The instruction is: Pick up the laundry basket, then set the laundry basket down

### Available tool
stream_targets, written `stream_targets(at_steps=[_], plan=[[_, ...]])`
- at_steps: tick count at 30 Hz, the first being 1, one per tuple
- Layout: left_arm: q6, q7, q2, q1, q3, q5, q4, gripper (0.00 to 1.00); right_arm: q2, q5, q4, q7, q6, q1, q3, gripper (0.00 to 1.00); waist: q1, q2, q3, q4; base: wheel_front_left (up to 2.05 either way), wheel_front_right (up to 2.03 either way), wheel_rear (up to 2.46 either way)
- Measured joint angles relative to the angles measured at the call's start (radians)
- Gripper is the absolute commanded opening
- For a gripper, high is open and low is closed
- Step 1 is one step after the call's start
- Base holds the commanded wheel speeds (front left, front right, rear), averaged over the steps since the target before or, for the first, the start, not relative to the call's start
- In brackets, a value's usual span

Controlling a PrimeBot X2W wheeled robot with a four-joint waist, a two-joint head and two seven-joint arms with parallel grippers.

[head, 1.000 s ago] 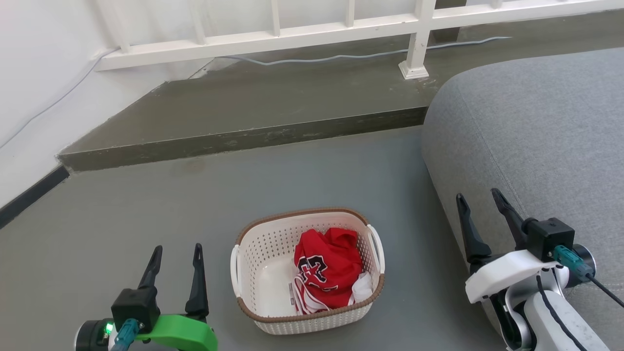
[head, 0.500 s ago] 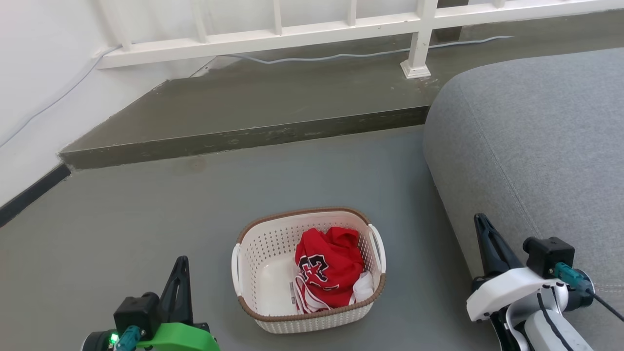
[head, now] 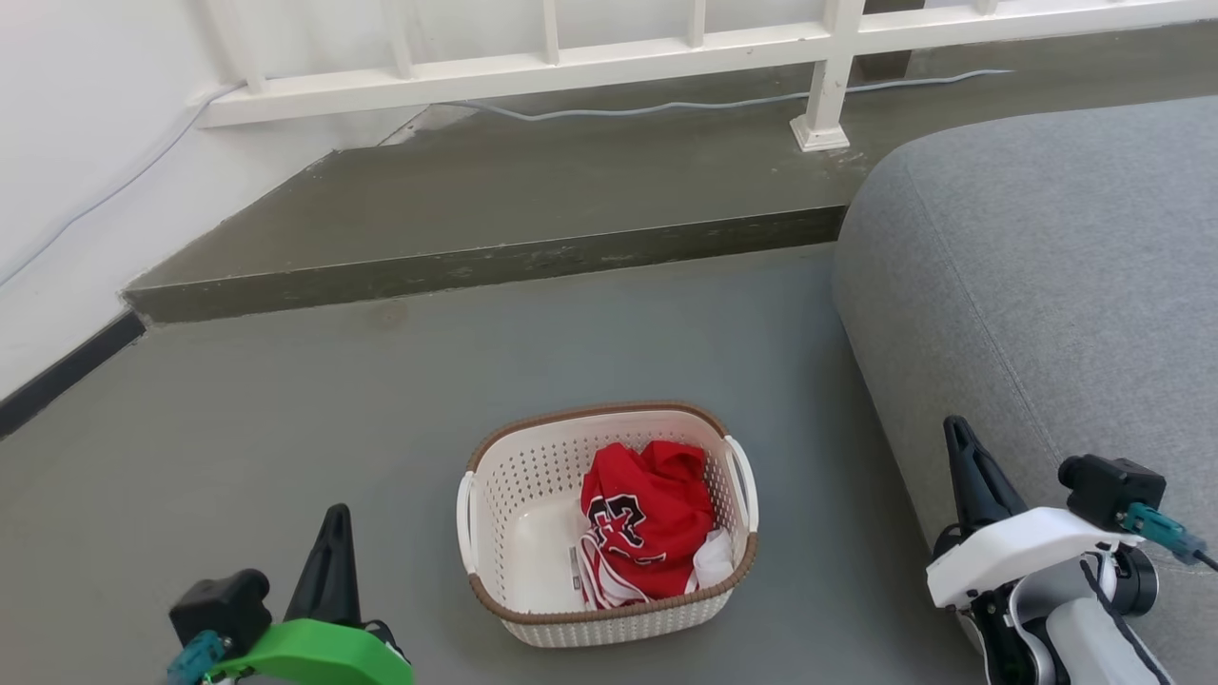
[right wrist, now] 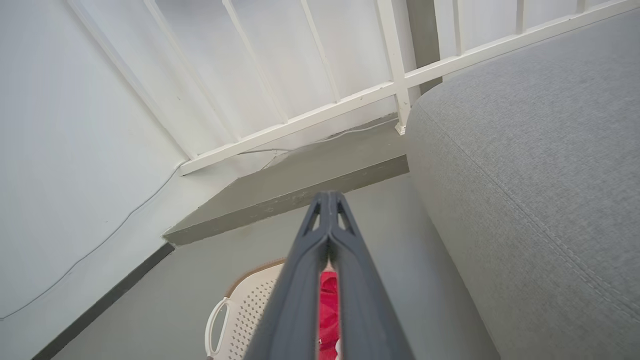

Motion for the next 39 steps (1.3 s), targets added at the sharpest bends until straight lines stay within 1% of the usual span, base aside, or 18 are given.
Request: stream_targets(at_steps=[2,6,9,13,19,25,34,36,39], plan=[[-0.006,0.011,0.000,0.000,0.007,-0.028,0.000,0.00,0.003,0.028,0.000,0.007,0.007,0.000,-0.007,0.00,0.0000,0.0000,0.001,0.001,0.00,0.00,0.00],[-0.008,0.023,-0.002,0.000,0.018,-0.071,0.000,0.00,0.009,0.067,0.000,0.021,0.009,0.000,-0.024,0.00,0.0000,0.0000,0.002,0.004,0.00,0.00,0.00],[-0.017,0.033,-0.002,0.000,0.028,-0.105,0.002,0.00,0.012,0.101,0.000,0.032,0.017,-0.001,-0.035,0.00,0.0000,0.0000,0.002,0.006,0.00,0.00,0.00],[-0.018,0.043,-0.002,-0.001,0.040,-0.156,0.004,0.00,0.018,0.146,0.000,0.043,0.022,-0.001,-0.050,0.00,0.0000,0.0000,0.003,0.008,0.00,0.00,0.00],[-0.036,0.063,-0.002,-0.002,0.055,-0.227,0.008,0.00,0.023,0.215,0.000,0.061,0.029,-0.002,-0.072,0.00,0.0000,0.0000,0.005,0.012,0.00,0.00,0.00],[-0.045,0.084,-0.002,-0.004,0.072,-0.298,0.016,0.00,0.028,0.283,0.000,0.082,0.044,-0.003,-0.096,0.00,0.0000,0.0000,0.006,0.016,0.00,0.00,0.00],[-0.063,0.106,-0.001,-0.012,0.095,-0.410,0.031,0.00,0.040,0.387,0.001,0.113,0.054,-0.008,-0.129,0.00,0.0000,0.0000,0.009,0.022,0.00,0.00,0.00],[-0.070,0.113,0.000,-0.018,0.100,-0.429,0.033,0.00,0.041,0.409,0.001,0.116,0.061,-0.009,-0.135,0.00,0.0000,0.0000,0.009,0.023,0.00,0.00,0.00],[-0.072,0.122,0.000,-0.027,0.107,-0.470,0.035,0.00,0.046,0.443,0.001,0.127,0.062,-0.017,-0.148,0.00,0.0000,0.0000,0.010,0.025,0.00,0.00,0.00]])
